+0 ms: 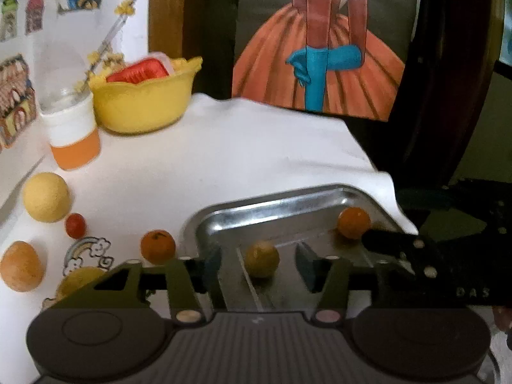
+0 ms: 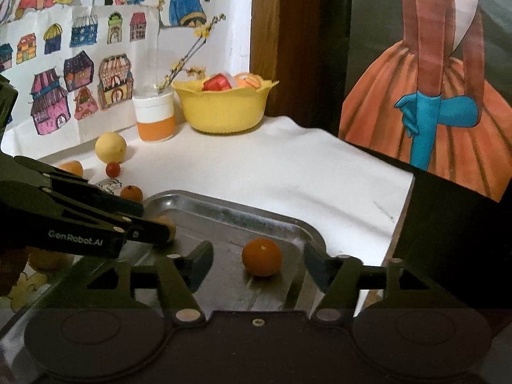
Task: Organize fruits
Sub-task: 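Open the right gripper to drop the tangerine on the tray while the left releases the brown fruit, then lift both open grippers away from the tray back toward the fruits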
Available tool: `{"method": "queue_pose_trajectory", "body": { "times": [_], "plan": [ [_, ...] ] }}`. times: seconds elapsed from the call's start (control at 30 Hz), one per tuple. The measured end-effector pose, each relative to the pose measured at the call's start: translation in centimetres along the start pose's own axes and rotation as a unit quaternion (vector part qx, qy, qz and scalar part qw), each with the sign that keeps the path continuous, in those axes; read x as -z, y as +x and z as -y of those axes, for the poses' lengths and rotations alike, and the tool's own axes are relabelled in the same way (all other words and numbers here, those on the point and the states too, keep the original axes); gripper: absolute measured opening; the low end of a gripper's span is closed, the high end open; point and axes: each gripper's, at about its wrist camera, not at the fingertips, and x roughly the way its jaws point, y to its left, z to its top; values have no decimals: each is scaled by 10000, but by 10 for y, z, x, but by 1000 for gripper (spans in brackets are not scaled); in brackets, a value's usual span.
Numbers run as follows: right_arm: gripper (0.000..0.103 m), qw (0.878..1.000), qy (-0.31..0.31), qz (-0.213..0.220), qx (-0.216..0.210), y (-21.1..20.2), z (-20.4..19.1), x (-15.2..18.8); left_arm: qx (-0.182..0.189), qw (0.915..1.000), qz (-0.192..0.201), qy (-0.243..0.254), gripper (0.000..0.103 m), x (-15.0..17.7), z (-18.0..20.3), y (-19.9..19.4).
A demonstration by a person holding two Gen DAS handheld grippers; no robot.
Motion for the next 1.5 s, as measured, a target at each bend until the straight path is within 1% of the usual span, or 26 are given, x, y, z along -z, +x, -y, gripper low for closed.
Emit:
{"method": "queue_pose_trajectory", "body": {
  "times": [0.03, 0.1, 0.13, 0.2, 0.27, 0.4, 0.5, 0.7, 1.0, 1.3, 1.5],
  "plan": [
    [75, 10000, -3, 43, 22, -5, -1, 0, 0, 10000, 56, -5, 60, 0, 1, -5],
    [80, 9999, 12, 128, 69, -15, -3, 0, 6, 9999, 136, -43, 68, -1, 1, -14],
    [83, 9998, 23, 166, 82, -20, -4, 0, 4, 9998, 184, -59, 70, -2, 2, -19],
    [86, 9997, 50, 235, 97, -30, -6, 1, -6, 9996, 288, -70, 77, -3, 2, -28],
    [92, 9994, 92, 313, 109, -40, -7, 2, -28, 9991, 407, -79, 83, -2, 2, -39],
    [98, 9986, 203, 470, 109, -64, -13, 4, -86, 9981, 602, -104, 93, 0, 4, -62],
    [102, 9979, 250, 583, 104, -82, -18, 5, -131, 9972, 728, -137, 98, 4, 4, -80],
    [102, 9966, 267, 768, 136, -119, -32, 9, -96, 9954, 935, -202, 102, 15, 4, -116],
    [102, 9961, 208, 848, 161, -162, -56, 21, -90, 9927, 1186, -203, 103, 38, 10, -162],
    [102, 9969, 197, 761, 93, -191, -83, 41, -107, 9933, 1132, -209, 103, 67, 7, -196],
    [102, 9980, 204, 591, 70, -205, -101, 59, -154, 9941, 1044, -249, 103, 88, 2, -211]
  ]
}}
